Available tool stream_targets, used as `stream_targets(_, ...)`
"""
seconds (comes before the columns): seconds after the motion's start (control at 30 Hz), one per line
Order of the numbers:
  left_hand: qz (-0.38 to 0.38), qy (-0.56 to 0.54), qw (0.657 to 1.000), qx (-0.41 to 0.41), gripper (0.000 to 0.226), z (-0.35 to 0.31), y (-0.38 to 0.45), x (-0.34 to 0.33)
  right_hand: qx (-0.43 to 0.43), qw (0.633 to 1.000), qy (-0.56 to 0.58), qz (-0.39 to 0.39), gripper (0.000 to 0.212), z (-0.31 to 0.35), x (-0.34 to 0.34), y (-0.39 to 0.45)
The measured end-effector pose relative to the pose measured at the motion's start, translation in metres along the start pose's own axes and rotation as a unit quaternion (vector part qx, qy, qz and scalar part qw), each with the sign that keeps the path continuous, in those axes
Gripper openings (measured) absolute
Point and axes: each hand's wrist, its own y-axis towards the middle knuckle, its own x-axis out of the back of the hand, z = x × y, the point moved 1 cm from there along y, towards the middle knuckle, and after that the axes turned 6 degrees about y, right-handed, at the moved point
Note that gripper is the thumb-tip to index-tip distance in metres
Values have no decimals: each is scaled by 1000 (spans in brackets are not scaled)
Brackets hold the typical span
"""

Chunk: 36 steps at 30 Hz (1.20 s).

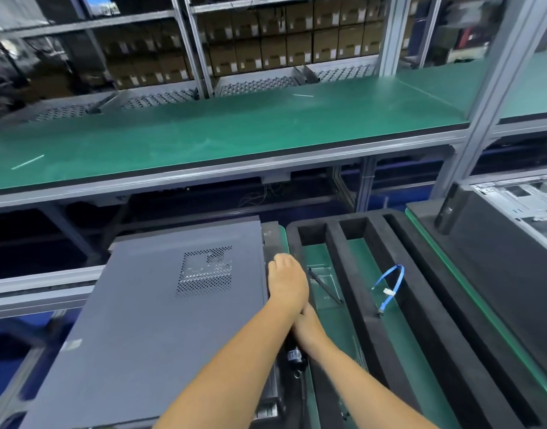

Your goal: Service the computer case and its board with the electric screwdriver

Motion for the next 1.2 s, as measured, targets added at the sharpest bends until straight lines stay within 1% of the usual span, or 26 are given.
stream_targets(0.07,26,45,998,-38,41,-5,2,-6,-7,1000,-9,15,16,-11,-3,2)
stream_targets(0.13,91,53,991,-81,41,-10,4,-13,-15,1000,-11,26,12,-23,-7,3)
stream_targets(0.17,126,47,987,-92,41,-10,5,-14,-15,999,-5,28,14,-28,-9,3)
stream_targets(0.23,185,22,977,-98,45,-11,4,-19,-8,1000,2,30,20,-38,-11,3)
stream_targets(0.3,222,15,970,-100,50,-11,4,-24,8,999,-28,21,12,-43,-12,2)
stream_targets(0.37,240,34,964,-111,52,-13,3,-27,27,997,-77,-5,9,-46,-12,3)
stream_targets(0.4,248,48,960,-119,54,-15,3,-30,27,992,-121,-27,11,-49,-13,6)
stream_targets(0.43,259,61,956,-124,57,-17,3,-32,29,985,-164,-39,19,-49,-13,7)
stream_targets(0.47,269,74,952,-127,60,-18,2,-35,34,984,-169,-44,31,-50,-13,6)
stream_targets(0.5,277,87,948,-129,62,-19,1,-37,40,987,-148,-48,42,-50,-14,3)
stream_targets(0.53,283,96,945,-133,63,-20,0,-38,30,992,-109,-53,47,-51,-16,0)
stream_targets(0.6,291,109,939,-145,61,-20,-3,-40,1,994,-71,-81,41,-51,-17,-5)
stream_targets(0.67,282,131,936,-165,56,-18,-5,-39,-38,991,-73,-103,35,-52,-17,-8)
stream_targets(0.77,250,137,941,-182,46,-16,-10,-34,-63,990,-84,-94,38,-48,-18,-8)
stream_targets(0.87,207,125,952,-190,38,-15,-16,-28,-39,986,-133,-89,17,-46,-14,-8)
stream_targets(0.97,164,117,957,-208,34,-17,-26,-21,-21,986,-136,-91,12,-51,-10,-8)
stream_targets(1.03,119,111,961,-223,33,-17,-34,-14,-12,985,-149,-90,7,-49,-10,-12)
stream_targets(1.07,94,104,963,-229,33,-17,-39,-10,-10,984,-156,-86,8,-51,-9,-10)
stream_targets(1.17,33,58,967,-247,26,-11,-58,5,-51,968,-243,-37,13,-59,-9,-3)
stream_targets(1.2,17,41,966,-256,23,-6,-67,10,-64,965,-253,-24,12,-62,-7,-4)
